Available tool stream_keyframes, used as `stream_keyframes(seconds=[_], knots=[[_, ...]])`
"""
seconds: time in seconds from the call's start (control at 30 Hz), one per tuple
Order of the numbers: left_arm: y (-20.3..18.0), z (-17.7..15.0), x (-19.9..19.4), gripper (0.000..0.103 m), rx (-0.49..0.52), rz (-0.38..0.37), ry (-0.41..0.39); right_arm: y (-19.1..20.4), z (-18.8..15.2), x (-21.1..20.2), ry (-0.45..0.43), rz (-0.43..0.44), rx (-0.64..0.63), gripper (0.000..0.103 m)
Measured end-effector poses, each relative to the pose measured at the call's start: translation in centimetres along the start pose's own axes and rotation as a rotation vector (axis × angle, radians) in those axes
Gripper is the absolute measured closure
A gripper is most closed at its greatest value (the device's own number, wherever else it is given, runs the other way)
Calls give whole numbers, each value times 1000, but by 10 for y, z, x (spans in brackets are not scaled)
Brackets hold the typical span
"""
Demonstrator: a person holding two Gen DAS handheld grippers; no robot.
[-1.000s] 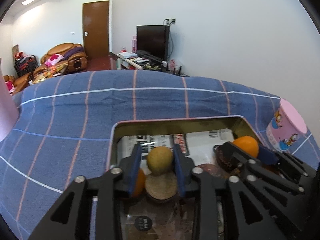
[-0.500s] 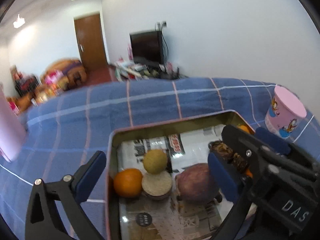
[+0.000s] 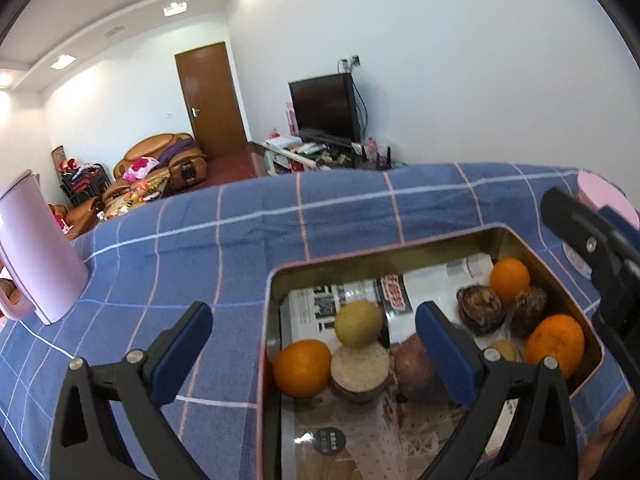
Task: Organize fruits
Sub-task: 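Lift both open tools away from the pink tin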
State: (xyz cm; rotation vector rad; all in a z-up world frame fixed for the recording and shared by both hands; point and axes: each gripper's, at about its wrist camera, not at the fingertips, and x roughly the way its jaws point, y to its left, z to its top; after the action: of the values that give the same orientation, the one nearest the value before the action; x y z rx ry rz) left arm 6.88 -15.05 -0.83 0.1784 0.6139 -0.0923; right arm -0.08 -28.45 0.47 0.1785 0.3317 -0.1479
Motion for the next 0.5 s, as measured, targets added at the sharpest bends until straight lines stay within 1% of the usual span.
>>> stream_keyframes(seconds=[0.1, 0.33, 0.5], knots=[[3, -1, 0, 0, -17, -2, -7, 7, -1, -4, -13, -25, -40, 27], [16, -12, -6, 0, -73, -26, 13, 24, -7, -19, -54, -60, -120, 27], [21, -20, -22, 0, -101, -26, -36, 24, -10, -31, -62, -66, -113, 27]])
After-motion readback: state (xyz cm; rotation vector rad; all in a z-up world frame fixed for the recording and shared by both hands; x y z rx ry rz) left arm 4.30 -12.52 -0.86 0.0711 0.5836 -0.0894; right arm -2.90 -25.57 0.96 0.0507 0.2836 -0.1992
